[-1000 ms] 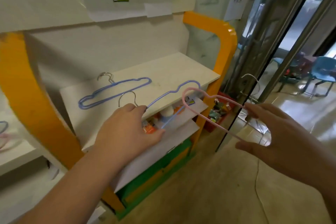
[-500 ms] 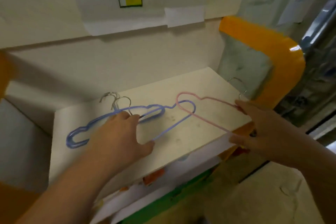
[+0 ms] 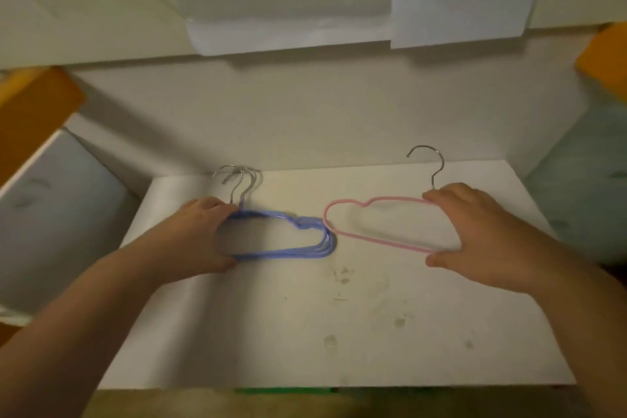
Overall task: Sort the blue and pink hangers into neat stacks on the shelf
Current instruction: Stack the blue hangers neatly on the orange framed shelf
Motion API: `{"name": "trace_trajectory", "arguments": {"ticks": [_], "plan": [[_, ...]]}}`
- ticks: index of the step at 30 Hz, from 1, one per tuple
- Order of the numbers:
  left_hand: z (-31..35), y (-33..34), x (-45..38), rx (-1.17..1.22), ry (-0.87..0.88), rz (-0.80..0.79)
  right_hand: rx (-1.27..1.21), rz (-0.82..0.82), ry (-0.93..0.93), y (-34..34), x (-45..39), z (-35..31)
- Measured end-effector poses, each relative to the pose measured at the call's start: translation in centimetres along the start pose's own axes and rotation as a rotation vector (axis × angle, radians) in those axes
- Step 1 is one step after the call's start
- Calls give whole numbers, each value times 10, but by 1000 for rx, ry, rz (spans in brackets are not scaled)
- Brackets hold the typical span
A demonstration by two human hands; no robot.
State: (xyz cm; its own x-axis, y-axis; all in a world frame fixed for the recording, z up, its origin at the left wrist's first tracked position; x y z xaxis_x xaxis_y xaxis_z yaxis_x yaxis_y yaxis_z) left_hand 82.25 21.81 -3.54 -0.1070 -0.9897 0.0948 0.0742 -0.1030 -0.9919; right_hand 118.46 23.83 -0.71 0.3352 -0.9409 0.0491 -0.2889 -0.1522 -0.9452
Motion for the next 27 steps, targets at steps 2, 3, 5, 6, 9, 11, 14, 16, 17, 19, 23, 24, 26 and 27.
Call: {"name": "trace_trajectory", "arguments": {"ticks": [2,3,5,6,9,11,14,16,17,19,23,24,26,27], "plan": [[-5,7,-5,15,-1,-24,16,-30,-40,5,-13,5],[-6,9,-8,20,5,-37,17,-47,-49,7,-17,8],[-6,10,-11,18,28,-61,5,-83,-47,11,-23,16],[-6,11,-12,17,41,-66,-1,-100,-45,13,-24,21],[-9,11,-13,26,53,-57,9,-135,-48,17,-28,33],[-7,10,-11,39,51,-50,8,-150,-51,18,-30,38],[-2,9,-11,70,54,-48,1,-151,-61,19,-30,42],[0,8,-12,64,63,-46,-1,-147,-72,20,-31,45],[1,8,-13,57,65,-48,-9,-149,-74,20,-32,46],[0,9,-14,51,57,-49,-30,-155,-75,21,-33,47],[1,9,-16,8,38,-12,-17,-174,-84,23,-33,47],[1,8,-16,0,33,-11,-9,-178,-89,23,-32,47],[1,7,-17,-3,26,-24,1,-182,-105,25,-31,47],[1,7,-16,-1,25,-34,1,-180,-115,26,-30,47]]}}
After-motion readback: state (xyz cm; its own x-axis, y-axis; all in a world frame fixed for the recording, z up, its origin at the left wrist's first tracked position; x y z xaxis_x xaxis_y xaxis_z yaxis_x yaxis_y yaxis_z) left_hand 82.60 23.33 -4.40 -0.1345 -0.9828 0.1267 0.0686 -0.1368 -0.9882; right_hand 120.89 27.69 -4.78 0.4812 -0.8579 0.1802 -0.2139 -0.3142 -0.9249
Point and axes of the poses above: each hand's wrist, its own x-axis away from the middle knuckle, its own y-axis out of the palm, z = x × y, the point moved 9 cm from there along -x, towards the middle knuckle, and after that the axes turned 5 degrees about z, right-handed, at the moved point
